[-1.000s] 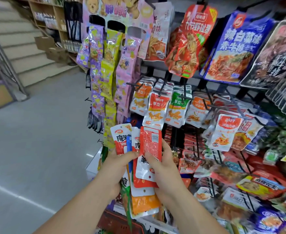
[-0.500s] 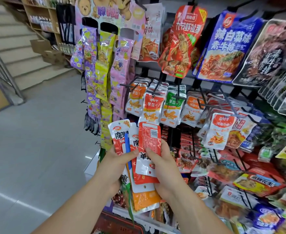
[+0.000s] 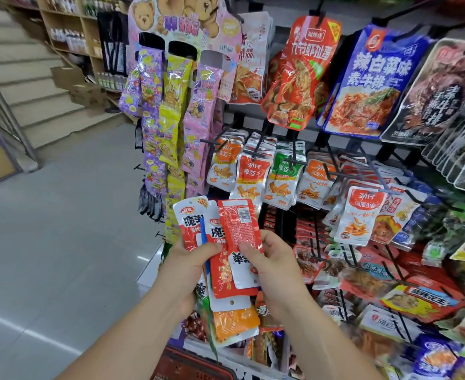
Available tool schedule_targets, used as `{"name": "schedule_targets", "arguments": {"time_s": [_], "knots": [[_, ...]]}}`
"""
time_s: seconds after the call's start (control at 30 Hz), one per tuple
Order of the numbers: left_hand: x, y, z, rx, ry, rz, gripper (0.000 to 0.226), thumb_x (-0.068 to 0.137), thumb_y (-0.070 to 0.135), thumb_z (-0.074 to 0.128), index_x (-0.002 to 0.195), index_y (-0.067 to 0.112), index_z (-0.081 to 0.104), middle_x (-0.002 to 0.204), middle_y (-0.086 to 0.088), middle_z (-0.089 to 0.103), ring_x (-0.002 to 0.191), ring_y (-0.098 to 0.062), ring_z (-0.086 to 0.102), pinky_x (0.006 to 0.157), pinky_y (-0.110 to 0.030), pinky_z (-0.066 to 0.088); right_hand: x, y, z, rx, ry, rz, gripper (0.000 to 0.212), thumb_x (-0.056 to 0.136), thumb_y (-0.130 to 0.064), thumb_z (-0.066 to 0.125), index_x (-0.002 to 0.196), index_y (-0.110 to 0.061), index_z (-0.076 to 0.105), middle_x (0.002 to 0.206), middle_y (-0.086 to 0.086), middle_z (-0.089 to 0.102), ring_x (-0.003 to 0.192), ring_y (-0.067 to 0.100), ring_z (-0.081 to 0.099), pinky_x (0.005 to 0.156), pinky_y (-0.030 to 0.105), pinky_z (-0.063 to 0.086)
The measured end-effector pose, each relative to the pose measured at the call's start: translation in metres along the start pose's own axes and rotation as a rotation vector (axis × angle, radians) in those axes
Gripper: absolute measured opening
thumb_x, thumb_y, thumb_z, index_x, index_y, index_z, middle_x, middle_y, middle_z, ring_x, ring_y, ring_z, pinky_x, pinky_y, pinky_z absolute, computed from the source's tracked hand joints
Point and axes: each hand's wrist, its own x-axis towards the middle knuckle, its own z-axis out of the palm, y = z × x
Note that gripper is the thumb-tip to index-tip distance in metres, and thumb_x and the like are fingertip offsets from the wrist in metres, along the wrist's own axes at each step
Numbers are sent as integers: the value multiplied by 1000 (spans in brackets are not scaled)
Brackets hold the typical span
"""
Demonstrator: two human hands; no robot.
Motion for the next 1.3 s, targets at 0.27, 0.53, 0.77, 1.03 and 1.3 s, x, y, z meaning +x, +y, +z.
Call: {"name": "schedule_targets", "arguments": {"time_s": [0.27, 0.53, 0.77, 1.03, 1.3], "knots": [[-2, 5, -3, -4, -18, -13, 42, 86, -4, 75, 122, 15, 67, 108, -14, 79, 98, -39, 76, 89, -56, 60, -3, -6, 7, -21, 43, 32, 8, 102, -18, 65, 109, -16, 68, 100, 0, 79, 84, 14, 75, 63, 23, 56], [3, 15, -12, 6, 10, 9, 39, 87, -5, 73, 119, 17, 65, 107, -14, 79, 90, -33, 77, 75, -44, 60, 5, -47, -14, -204, -18, -350, 18, 101, -9, 62, 105, -22, 75, 112, -6, 75, 106, 8, 68, 89, 29, 54], [-7, 35, -9, -15, -62, 80, 41, 88, -5, 71, 124, 13, 66, 106, -13, 80, 87, -31, 78, 70, -42, 62, 12, -34, -18, -538, -81, -446, 61, 92, 14, 60, 88, -44, 79, 153, -27, 33, 146, -2, 31, 116, 41, 40], [-27, 66, 6, 24, -132, 245, 40, 90, -10, 66, 121, 15, 65, 103, -9, 81, 85, -26, 79, 66, -38, 63, -5, -73, -10, -146, -143, -230, 54, 106, 1, 34, 100, -22, 83, 108, 8, 77, 102, 34, 70, 81, 42, 56], [-48, 120, 35, 16, -275, 318, 60, 62, 1, 84, 118, 14, 69, 108, -14, 79, 94, -36, 77, 77, -50, 64, -13, -150, -1, -174, 142, -510, 32, 80, -14, 86, 75, -19, 55, 65, -1, 63, 60, 12, 60, 56, 23, 50]]}}
